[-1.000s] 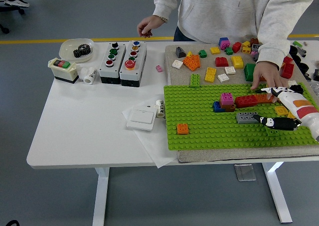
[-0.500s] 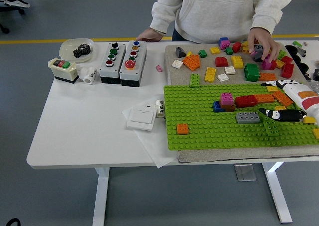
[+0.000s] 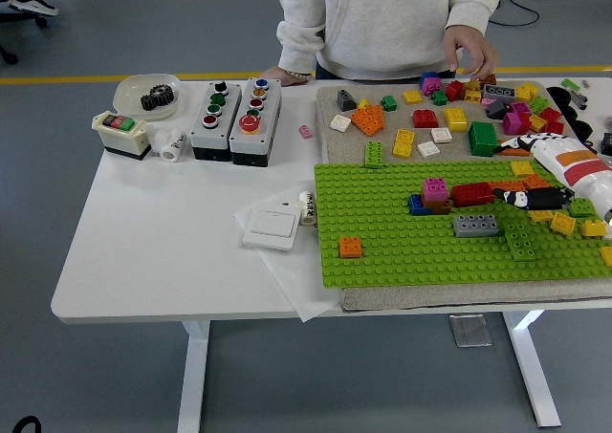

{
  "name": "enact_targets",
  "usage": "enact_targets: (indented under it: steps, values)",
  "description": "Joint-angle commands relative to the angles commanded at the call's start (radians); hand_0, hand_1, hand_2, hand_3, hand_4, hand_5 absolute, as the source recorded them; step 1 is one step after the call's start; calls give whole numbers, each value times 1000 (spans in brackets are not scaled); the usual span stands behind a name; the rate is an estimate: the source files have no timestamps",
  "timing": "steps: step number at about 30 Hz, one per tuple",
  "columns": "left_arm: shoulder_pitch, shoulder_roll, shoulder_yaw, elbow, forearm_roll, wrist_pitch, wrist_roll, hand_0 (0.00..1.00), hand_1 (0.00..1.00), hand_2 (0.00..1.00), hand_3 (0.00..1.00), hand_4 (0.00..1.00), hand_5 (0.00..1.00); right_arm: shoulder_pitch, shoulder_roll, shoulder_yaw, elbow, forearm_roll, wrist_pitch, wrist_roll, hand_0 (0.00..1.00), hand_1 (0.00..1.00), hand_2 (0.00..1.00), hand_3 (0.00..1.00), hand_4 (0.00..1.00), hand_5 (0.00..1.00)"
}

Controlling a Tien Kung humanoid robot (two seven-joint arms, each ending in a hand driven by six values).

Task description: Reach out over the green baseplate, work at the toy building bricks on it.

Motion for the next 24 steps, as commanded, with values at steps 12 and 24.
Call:
enact_targets:
  steps: [12,24]
  values:
    - [-16,1,0,-5,3,-10,4,757,754,760,607,685,606,114,91,-173,-202,64,-38,35,808,724,749,707,846,382]
    - [-32,3,3,-10,2,-17,6,758,752,760,606,685,605,183,136,-324,-304,91,-61,32,816,731,753,727,856,367]
